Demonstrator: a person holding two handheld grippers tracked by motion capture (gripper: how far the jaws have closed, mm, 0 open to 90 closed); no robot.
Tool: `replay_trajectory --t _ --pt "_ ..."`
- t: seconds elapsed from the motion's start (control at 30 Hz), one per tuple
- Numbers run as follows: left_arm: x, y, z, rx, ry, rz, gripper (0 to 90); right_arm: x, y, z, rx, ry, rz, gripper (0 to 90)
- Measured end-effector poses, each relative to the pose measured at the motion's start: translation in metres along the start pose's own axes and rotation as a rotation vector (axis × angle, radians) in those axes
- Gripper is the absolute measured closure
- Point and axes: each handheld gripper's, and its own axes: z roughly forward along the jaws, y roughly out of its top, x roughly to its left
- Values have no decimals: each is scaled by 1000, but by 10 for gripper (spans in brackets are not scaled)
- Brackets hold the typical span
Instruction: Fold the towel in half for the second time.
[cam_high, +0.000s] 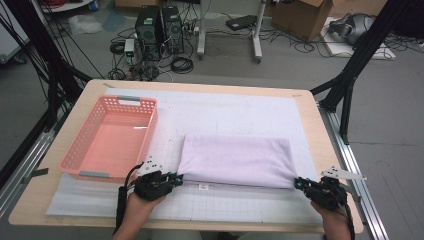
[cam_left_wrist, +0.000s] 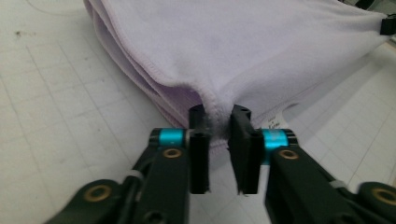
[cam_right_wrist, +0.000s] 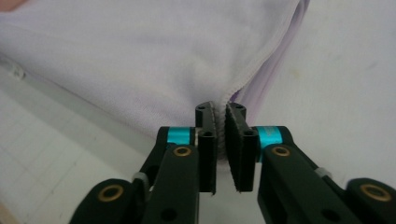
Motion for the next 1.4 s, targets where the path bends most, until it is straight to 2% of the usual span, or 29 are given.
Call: replay_trajectory --t 0.03,0.1,0.17,0.23,0.3,0.37,0.43,0.5,0.53,0.6,0.67,0.77,0.83,0.9,0.97,1.1,1.13,1.2,1.27,1.4 --pt "0 1 -2 -23 15 1 589 0 -1 -1 -9 -37 -3 634" --pt "0 6 -5 -80 15 34 563 -1 2 -7 -75 -45 6 630" --pt "-1 12 -4 -122 1 63 556 3 7 -11 -146 -44 -10 637" --pt "-1 17 3 -129 -12 94 561 11 13 -6 -172 -39 -50 659" --pt "-1 19 14 -106 -14 100 590 16 18 5 -161 -25 -70 691" --pt "-1 16 26 -55 -22 106 608 21 21 22 -135 -8 -87 713" --pt "-4 10 37 8 -7 115 618 25 21 38 -65 -1 -114 721" --pt "-5 10 36 23 4 118 618 24 17 47 2 -24 -133 719" --pt "-5 10 36 32 7 107 618 23 14 48 23 -31 -137 718" --pt "-6 6 33 39 13 98 614 20 11 44 15 -28 -124 707" --pt "-7 4 29 51 20 115 613 17 7 38 20 -49 -131 698" --pt "-7 3 27 47 21 112 615 12 2 30 13 -62 -125 683" --pt "-7 2 26 32 16 106 614 9 0 26 7 -61 -113 655" --pt "-6 3 24 24 12 104 609 7 -1 21 -19 -41 -117 616" --pt "-4 5 18 -39 -2 93 571 6 -3 16 -55 -16 -121 549" --pt "-5 11 13 -123 -30 102 357 0 -2 2 -163 4 -112 432" --pt "-6 12 12 -142 -32 94 300 -1 -2 -1 -188 10 -98 393" --pt "-6 14 11 -174 -35 98 244 -2 -1 -4 -235 4 -92 340" --pt "-7 14 11 -180 -22 95 236 -2 -1 -5 -240 -24 -113 277" --pt "-3 14 7 -206 -26 86 177 -1 0 -5 -238 -24 -125 251"
